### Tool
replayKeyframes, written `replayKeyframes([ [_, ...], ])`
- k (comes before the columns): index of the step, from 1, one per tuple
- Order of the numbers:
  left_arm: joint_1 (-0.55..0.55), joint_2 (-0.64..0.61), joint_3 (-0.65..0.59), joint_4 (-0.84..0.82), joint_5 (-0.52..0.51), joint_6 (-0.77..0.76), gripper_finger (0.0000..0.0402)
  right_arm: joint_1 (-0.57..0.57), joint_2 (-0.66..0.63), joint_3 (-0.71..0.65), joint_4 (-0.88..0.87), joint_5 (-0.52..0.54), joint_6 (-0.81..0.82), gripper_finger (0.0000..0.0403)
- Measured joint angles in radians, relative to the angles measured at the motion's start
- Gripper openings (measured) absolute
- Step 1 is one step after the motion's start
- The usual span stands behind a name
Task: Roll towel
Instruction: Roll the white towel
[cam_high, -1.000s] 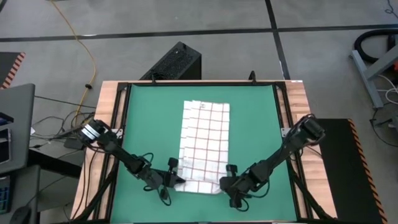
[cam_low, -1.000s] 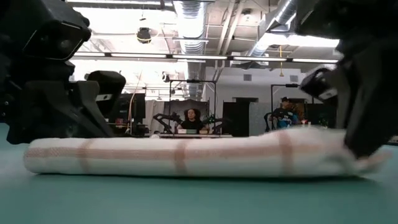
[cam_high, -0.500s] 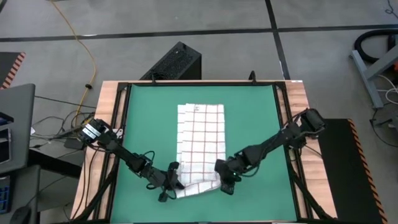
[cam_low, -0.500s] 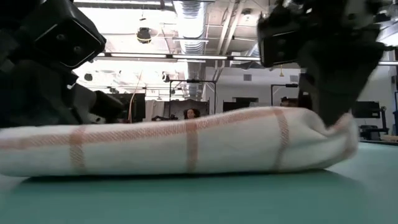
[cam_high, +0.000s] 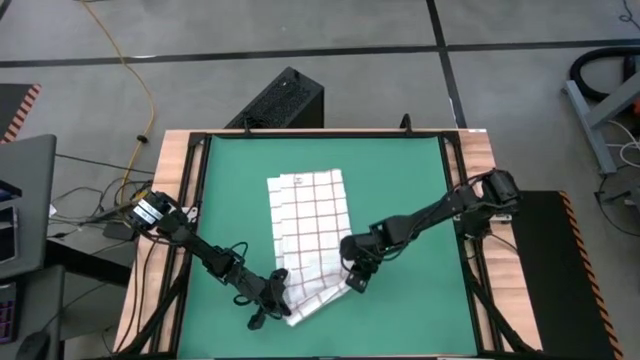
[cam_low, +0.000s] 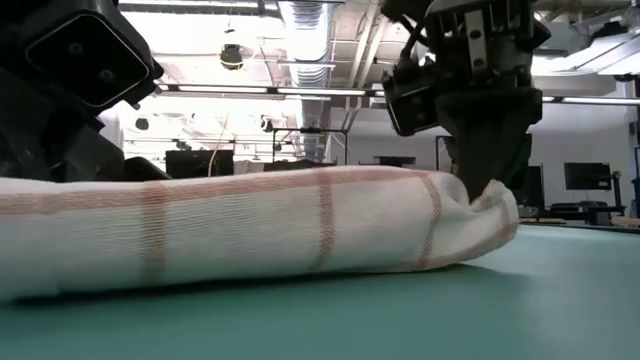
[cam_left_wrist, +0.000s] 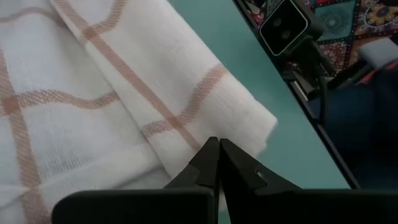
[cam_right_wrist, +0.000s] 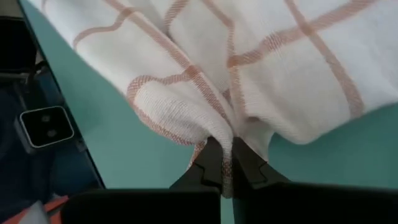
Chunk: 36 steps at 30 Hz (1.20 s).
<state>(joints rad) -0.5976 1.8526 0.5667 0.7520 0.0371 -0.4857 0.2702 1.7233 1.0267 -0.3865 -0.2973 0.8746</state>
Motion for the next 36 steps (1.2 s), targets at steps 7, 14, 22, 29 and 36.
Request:
replayKeyframes([
  [7,-0.004,-0.001,0.001,0.022,0.044,-0.001,0.0000,-0.013,0.000,-0.023,-0.033,-0.021,0.031,0.0019],
  [14,-0.044,-0.042,0.044,0.006,-0.038,0.029,0.0000,-0.016,0.000,-0.021,-0.030,-0.070,0.042,0.0019],
  [22,-0.156,-0.077,0.283,-0.396,-0.394,0.331,0.0000,-0.036,0.000,-0.020,0.002,-0.145,0.051,0.0019],
  [29,-0.165,-0.079,0.368,-0.531,-0.539,0.465,0.0000,-0.071,0.000,-0.020,0.140,-0.254,0.073,0.0019],
  [36,-0.156,-0.079,0.370,-0.661,-0.660,0.440,0.0000,-0.074,0.000,-0.019,0.157,-0.330,0.134,0.0019],
])
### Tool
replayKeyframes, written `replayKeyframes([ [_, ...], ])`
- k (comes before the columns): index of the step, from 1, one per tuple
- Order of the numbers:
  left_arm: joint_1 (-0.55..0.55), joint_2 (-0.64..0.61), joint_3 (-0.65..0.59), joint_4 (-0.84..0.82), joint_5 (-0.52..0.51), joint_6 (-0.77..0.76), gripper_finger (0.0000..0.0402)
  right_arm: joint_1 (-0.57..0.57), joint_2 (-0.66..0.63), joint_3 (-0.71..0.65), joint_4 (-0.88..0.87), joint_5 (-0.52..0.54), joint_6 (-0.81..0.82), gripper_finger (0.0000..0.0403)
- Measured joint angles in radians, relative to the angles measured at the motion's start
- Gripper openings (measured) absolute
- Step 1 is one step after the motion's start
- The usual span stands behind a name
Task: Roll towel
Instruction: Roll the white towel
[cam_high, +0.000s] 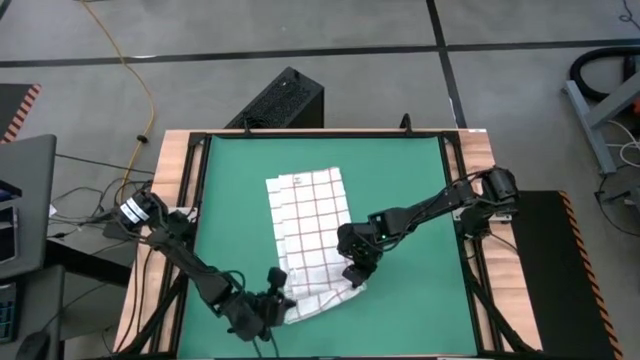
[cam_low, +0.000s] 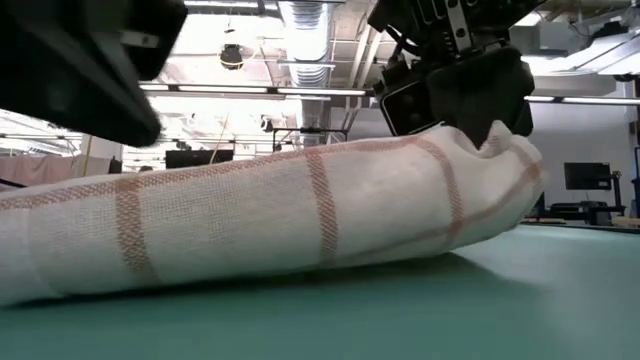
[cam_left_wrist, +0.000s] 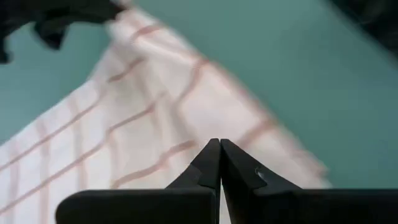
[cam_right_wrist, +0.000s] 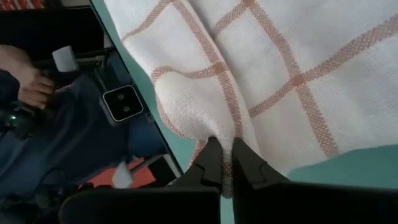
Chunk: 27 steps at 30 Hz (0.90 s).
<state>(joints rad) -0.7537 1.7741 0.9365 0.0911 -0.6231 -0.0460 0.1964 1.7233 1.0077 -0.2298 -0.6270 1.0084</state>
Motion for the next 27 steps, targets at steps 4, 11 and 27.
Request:
replayKeyframes([
  [4,0.040,0.000,-0.053,0.051,0.008,-0.001,0.0000,0.002,0.000,0.000,-0.001,0.000,0.017,0.0019],
  [11,0.095,0.000,-0.162,0.175,0.017,-0.003,0.0000,0.003,0.000,0.000,-0.001,0.104,-0.013,0.0026],
  [27,0.134,0.000,-0.281,0.293,0.104,-0.083,0.0000,0.016,0.000,0.000,-0.125,0.330,-0.223,0.0083],
])
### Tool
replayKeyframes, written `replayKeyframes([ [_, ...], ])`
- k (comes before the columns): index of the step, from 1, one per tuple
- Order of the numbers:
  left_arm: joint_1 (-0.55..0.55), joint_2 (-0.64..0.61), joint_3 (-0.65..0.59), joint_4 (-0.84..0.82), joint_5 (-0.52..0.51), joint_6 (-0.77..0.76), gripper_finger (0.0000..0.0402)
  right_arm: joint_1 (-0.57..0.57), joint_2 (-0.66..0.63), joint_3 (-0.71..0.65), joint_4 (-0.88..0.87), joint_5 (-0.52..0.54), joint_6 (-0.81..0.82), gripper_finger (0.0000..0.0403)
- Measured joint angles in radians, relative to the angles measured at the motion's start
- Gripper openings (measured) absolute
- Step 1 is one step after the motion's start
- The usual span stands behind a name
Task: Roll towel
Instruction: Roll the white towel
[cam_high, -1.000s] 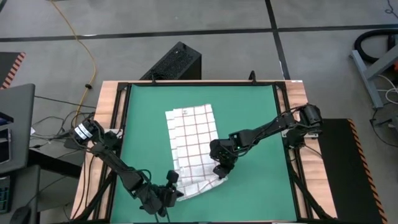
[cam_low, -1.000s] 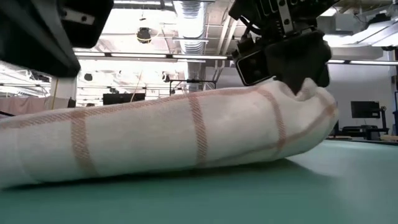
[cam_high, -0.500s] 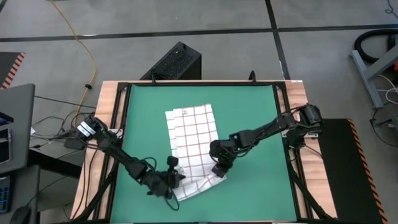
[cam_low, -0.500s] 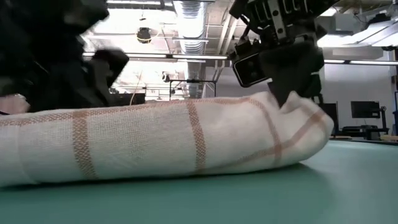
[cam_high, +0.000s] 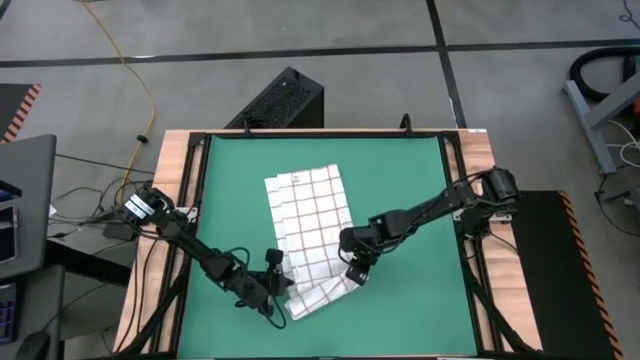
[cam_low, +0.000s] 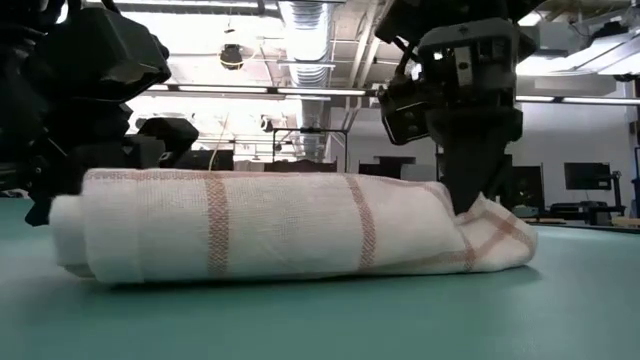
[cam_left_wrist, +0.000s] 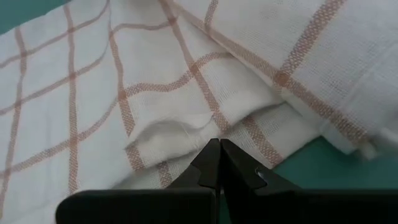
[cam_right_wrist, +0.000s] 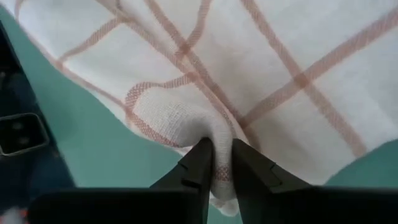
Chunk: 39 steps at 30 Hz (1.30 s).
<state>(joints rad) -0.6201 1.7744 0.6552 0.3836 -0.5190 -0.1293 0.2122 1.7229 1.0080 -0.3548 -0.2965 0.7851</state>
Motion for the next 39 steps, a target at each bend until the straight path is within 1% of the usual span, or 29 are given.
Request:
replayKeyframes([
  [3,0.000,0.000,0.000,-0.002,0.005,0.001,0.0000,0.000,0.000,0.000,-0.007,0.057,-0.028,0.0085],
  [5,0.000,0.000,0.000,-0.005,0.017,0.001,0.0000,-0.006,0.000,0.000,-0.001,0.055,-0.068,0.0089],
  [10,0.000,-0.001,0.001,-0.028,0.022,-0.005,0.0000,-0.005,-0.008,0.000,-0.008,0.007,-0.128,0.0108],
  [18,0.000,-0.001,0.001,-0.033,0.037,-0.006,0.0000,0.014,-0.009,0.000,-0.011,0.007,-0.143,0.0133],
  [21,0.000,-0.001,0.001,-0.047,0.047,-0.005,0.0000,0.021,-0.009,0.000,-0.011,0.015,-0.187,0.0151],
  [25,0.000,-0.001,-0.008,-0.115,0.056,-0.011,0.0000,0.013,-0.009,0.000,0.004,0.044,-0.242,0.0178],
  [28,0.000,-0.004,-0.048,-0.068,0.059,-0.038,0.0000,-0.002,-0.009,0.000,-0.005,0.060,-0.278,0.0196],
  [31,0.004,-0.005,-0.099,0.009,0.060,-0.056,0.0000,-0.023,-0.009,0.000,-0.007,0.040,-0.312,0.0208],
  [34,0.016,-0.005,-0.142,0.077,0.066,-0.067,0.0000,-0.047,-0.017,0.000,-0.012,0.029,-0.358,0.0212],
  [39,0.042,-0.005,-0.170,0.111,0.073,-0.070,0.0000,-0.088,-0.070,0.000,-0.008,0.007,-0.434,0.0211],
])
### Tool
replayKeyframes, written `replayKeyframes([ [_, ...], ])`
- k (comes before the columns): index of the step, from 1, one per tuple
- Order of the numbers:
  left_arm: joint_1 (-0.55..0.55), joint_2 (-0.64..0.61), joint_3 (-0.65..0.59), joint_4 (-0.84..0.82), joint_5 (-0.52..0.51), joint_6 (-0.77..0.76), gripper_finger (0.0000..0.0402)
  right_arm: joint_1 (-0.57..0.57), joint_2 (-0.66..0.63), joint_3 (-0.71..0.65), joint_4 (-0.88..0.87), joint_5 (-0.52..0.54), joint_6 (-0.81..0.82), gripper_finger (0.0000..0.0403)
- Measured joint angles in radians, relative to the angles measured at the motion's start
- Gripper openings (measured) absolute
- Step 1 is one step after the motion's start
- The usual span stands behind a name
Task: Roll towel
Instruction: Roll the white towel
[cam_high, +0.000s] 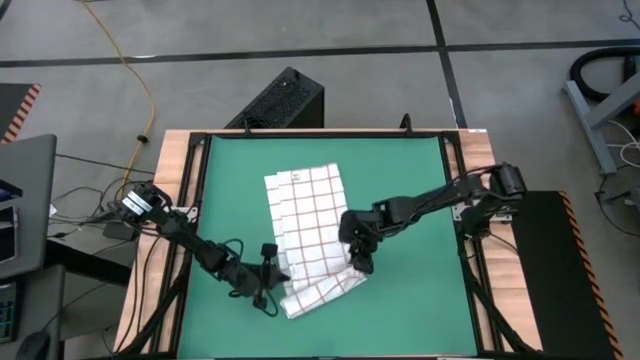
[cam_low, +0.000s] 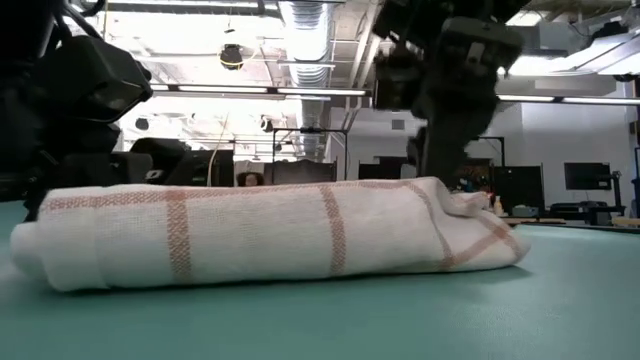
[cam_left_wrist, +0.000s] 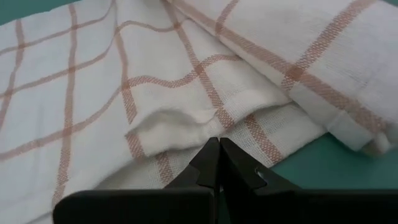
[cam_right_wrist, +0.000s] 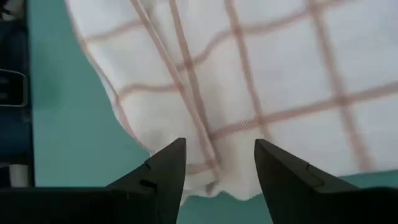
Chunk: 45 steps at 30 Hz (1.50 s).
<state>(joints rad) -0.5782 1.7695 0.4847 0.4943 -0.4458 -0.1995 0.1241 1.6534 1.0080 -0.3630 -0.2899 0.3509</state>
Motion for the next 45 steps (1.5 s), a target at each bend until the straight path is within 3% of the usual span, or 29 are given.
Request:
replayKeyframes([
  [5,0.019,0.001,-0.003,0.005,-0.001,0.008,0.0000,-0.005,-0.091,0.000,0.018,0.013,-0.035,0.0211],
  [9,0.022,0.001,-0.003,0.006,0.011,0.023,0.0000,0.130,-0.097,0.000,0.068,0.113,-0.064,0.0211],
  [14,0.022,0.002,-0.004,0.006,0.012,0.016,0.0000,0.330,-0.024,0.000,0.091,0.432,-0.185,0.0211],
  [17,0.023,0.002,-0.004,0.007,0.015,-0.004,0.0000,0.394,0.029,0.000,0.110,0.637,-0.220,0.0211],
  [19,0.023,0.002,-0.005,0.007,0.015,-0.016,0.0000,0.412,0.058,0.000,0.141,0.710,-0.221,0.0213],
  [28,0.023,0.003,-0.005,0.008,0.017,-0.031,0.0000,0.404,0.148,0.000,0.123,0.646,-0.134,0.0249],
  [34,0.023,0.003,-0.005,0.008,0.020,-0.041,0.0000,0.402,0.150,0.000,0.133,0.655,-0.114,0.0236],
  [37,0.023,0.003,-0.005,0.008,0.020,-0.041,0.0000,0.406,0.147,0.000,0.129,0.656,-0.105,0.0197],
  [45,0.023,0.003,-0.005,0.008,0.023,-0.058,0.0000,0.413,0.145,0.000,0.109,0.615,-0.078,0.0021],
])
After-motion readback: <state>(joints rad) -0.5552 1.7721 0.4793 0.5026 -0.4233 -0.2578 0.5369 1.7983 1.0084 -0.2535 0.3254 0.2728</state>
